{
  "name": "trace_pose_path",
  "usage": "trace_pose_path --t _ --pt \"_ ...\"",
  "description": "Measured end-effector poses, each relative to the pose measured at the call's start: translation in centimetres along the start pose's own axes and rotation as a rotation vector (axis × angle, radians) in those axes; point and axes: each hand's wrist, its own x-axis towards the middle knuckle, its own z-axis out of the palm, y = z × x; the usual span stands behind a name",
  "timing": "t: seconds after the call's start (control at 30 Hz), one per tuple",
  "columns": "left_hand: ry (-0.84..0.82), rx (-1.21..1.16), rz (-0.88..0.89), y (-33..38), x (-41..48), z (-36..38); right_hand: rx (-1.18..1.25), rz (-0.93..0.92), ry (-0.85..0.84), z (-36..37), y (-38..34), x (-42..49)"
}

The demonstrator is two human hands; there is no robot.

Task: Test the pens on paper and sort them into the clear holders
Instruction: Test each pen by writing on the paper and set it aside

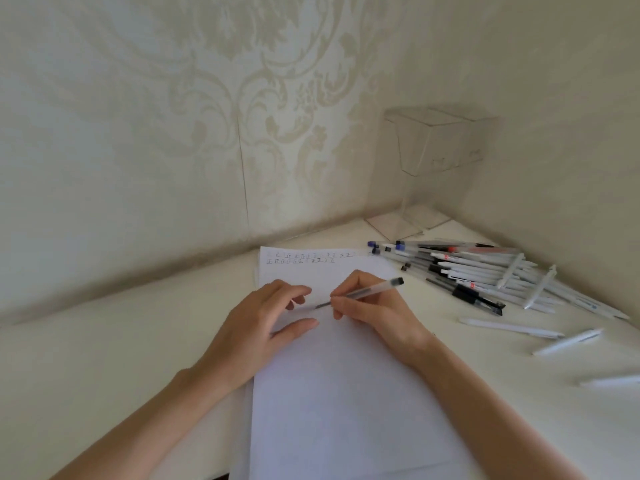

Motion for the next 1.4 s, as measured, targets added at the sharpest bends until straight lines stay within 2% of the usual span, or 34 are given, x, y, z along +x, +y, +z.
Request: trace_pose_path --t 0.1,0.27,0.43,0.53,0.77,0.93,1.0,1.1,1.23,1.4 --pt "-0.037 -0.018 0.038 0.7 -0.1 0.6 -0.01 -0.01 -0.048 0.4 -0.2 0.1" --pt "-0.146 -0.093 -0.122 1.2 -0.3 0.9 0.005 -0.014 -0.025 0.4 0.2 0.1" --pt "-0.117 0.119 -0.005 1.0 -0.2 0.8 -0.009 -0.006 -0.066 0.6 0.1 0.1" --pt "-0.123 0.14 -0.005 1.1 -0.2 0.8 0.02 0.002 -0.087 0.5 0.0 0.2" --pt "-0.125 0.145 -0.093 0.3 0.2 0.1 0.048 -0.021 -0.086 0.5 0.5 0.3" --pt "-0.095 0.287 -0.311 -1.1 0.2 -2.4 0.33 0.011 0.053 -0.9 0.4 1.0" --pt "-0.118 0.419 -0.346 -2.2 -0.2 -3.0 0.232 0.023 0.114 -0.9 -0.4 1.6" --pt "-0.23 0.574 -0.347 -3.3 -0.4 -3.0 -0.057 0.065 0.202 1.3 -1.6 3.9" --pt "-0.293 0.56 -0.324 -3.6 -0.3 -2.9 -0.279 0.132 0.193 5.1 -1.7 8.0" --pt "-0.246 0.509 -0.247 -4.1 -0.6 -3.0 -0.296 0.072 0.254 7.1 -0.6 10.8"
